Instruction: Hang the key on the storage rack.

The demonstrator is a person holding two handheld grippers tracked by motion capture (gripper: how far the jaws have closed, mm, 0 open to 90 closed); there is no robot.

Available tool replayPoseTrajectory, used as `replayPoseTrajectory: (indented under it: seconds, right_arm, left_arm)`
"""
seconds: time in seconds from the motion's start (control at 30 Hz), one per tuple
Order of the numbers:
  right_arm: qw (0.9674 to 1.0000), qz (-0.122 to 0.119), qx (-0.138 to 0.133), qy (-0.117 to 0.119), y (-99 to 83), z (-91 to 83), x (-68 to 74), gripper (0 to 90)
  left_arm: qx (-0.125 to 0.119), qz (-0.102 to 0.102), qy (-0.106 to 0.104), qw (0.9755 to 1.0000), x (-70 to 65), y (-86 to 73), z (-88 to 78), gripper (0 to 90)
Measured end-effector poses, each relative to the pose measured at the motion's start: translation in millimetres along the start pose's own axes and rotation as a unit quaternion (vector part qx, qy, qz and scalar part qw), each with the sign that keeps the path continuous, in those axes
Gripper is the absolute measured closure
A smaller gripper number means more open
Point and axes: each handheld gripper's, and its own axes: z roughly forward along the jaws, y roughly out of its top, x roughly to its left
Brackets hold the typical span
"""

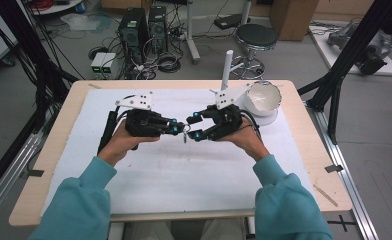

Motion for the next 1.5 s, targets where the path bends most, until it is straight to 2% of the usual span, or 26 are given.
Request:
replayPoseTrajectory:
  seconds: [0.1, 0.33, 0.53, 0.67, 0.73, 0.83, 0.93, 0.97, 1.37, 1.43, 1.47, 1.5]
  right_arm:
    - [1.0000, 0.003, -0.006, 0.005, 0.3, -0.7, -0.2, 58.6]
    - [0.9999, 0.006, -0.008, 0.007, -0.6, -1.3, 0.2, 67.2]
    - [0.9999, -0.005, -0.009, 0.011, 0.2, 0.5, 0.8, 76.0]
    - [0.9999, -0.005, -0.007, 0.010, 0.6, 0.4, 1.6, 78.4]
    - [1.0000, 0.003, -0.003, 0.005, 0.9, -0.5, 1.9, 81.2]
    - [1.0000, -0.002, -0.005, 0.001, 1.3, -1.6, 2.0, 85.7]
    - [0.9998, 0.020, -0.002, 0.000, 1.4, -2.3, 1.8, 87.3]
    - [0.9994, 0.034, -0.001, -0.001, 1.3, -2.2, 2.3, 88.0]
    - [0.9991, 0.041, 0.007, -0.005, 1.9, -2.9, 2.7, 89.1]
    - [0.9993, 0.035, 0.008, -0.014, 3.0, -3.4, 4.3, 89.2]
    - [0.9989, 0.036, 0.012, -0.029, 4.3, -4.9, 5.1, 89.2]
    - [0.9989, 0.036, 0.012, -0.029, 4.3, -4.9, 5.1, 89.2]
  left_arm:
    - [-0.001, 0.002, 0.001, 1.0000, 0.5, -0.6, -1.0, 88.8]
    - [-0.008, -0.001, 0.002, 1.0000, 0.9, -0.8, -1.9, 88.8]
    - [-0.004, 0.003, 0.000, 1.0000, 1.9, -1.1, -1.3, 88.8]
    - [-0.003, 0.001, 0.002, 1.0000, 2.2, -1.5, -0.8, 88.8]
    - [-0.005, 0.000, -0.001, 1.0000, 2.6, -1.8, -0.5, 88.8]
    - [-0.005, 0.002, -0.002, 1.0000, 2.0, -1.6, 0.2, 88.8]
    - [-0.003, 0.005, -0.002, 1.0000, 2.7, -2.0, 0.3, 88.8]
    - [-0.003, 0.004, -0.003, 1.0000, 2.8, -2.2, 0.5, 88.8]
    - [-0.006, 0.007, -0.001, 1.0000, 4.7, -4.1, 2.0, 88.1]
    - [-0.025, 0.009, -0.002, 0.9996, 5.9, -7.0, 1.6, 84.5]
    - [-0.040, 0.013, 0.003, 0.9991, 6.0, -8.9, 1.1, 68.3]
    - [-0.046, 0.014, 0.007, 0.9988, 6.2, -10.0, 0.3, 68.3]
